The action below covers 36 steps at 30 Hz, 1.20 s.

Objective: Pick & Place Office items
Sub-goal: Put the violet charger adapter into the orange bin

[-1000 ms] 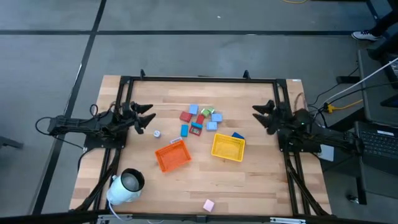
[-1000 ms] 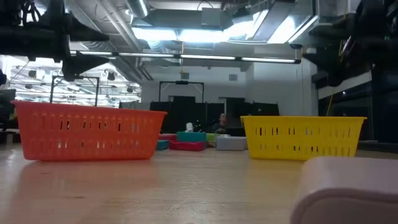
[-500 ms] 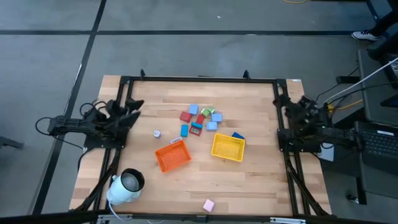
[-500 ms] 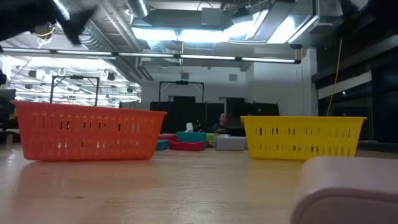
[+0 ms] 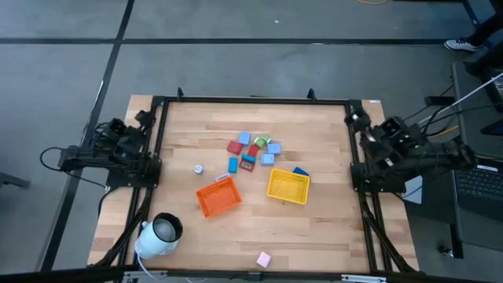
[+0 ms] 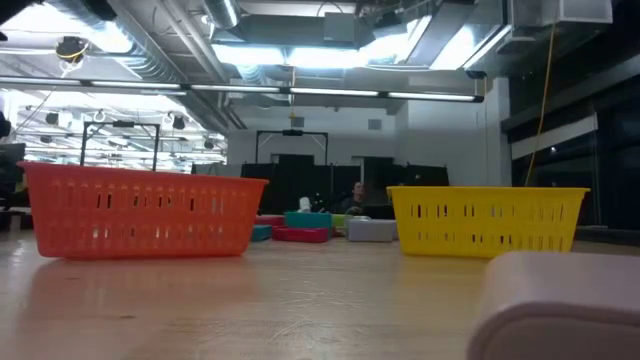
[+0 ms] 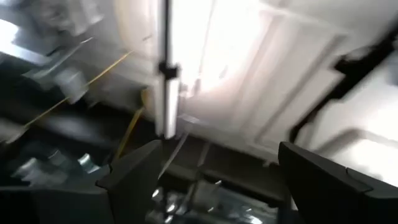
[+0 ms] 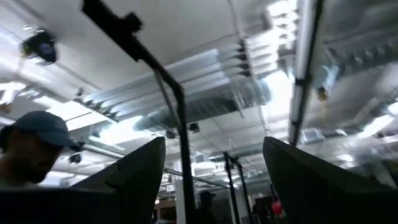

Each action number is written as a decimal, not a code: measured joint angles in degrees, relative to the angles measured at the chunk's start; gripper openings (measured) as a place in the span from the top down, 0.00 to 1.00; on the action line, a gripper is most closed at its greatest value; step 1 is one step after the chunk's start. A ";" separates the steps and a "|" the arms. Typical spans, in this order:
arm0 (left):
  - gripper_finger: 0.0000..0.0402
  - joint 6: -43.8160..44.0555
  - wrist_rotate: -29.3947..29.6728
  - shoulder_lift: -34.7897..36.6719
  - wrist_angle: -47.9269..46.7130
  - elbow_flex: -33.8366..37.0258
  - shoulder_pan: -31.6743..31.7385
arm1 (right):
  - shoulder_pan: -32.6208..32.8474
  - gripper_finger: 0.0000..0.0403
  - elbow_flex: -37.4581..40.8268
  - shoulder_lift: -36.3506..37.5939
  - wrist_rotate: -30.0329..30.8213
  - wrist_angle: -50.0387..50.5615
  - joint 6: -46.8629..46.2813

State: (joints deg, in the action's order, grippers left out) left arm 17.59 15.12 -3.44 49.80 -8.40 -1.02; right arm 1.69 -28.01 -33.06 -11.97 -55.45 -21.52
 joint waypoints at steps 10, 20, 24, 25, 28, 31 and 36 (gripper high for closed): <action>0.21 -2.67 7.87 -4.12 2.44 -2.52 0.00 | -0.13 0.31 -24.24 -6.17 -7.03 23.38 7.43; 0.21 0.52 13.34 -5.37 1.23 -2.49 -0.01 | -0.11 0.31 -30.44 -6.61 -5.63 34.03 8.64; 0.21 5.74 26.24 -6.15 -1.74 -2.49 0.00 | -0.08 0.31 -30.40 -6.63 -5.65 36.06 7.17; 0.21 5.90 29.24 -6.15 -2.52 -2.49 0.00 | -0.08 0.31 -30.38 -6.65 -5.64 36.85 7.15; 0.21 10.05 30.22 -6.19 -4.12 -2.47 0.04 | -0.08 0.31 -30.36 -6.63 -5.70 37.26 7.11; 0.21 16.09 29.91 -6.15 -4.47 -2.49 0.04 | -0.08 0.31 -30.36 -6.61 -7.24 36.79 4.95; 0.21 21.65 17.18 -8.38 -7.67 -2.47 -0.11 | 0.01 0.31 -30.34 -6.59 -11.43 36.51 0.92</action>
State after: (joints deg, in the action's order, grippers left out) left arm 39.24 32.30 -11.81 42.13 -10.87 -1.13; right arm 1.71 -58.35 -39.65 -23.41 -18.94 -20.60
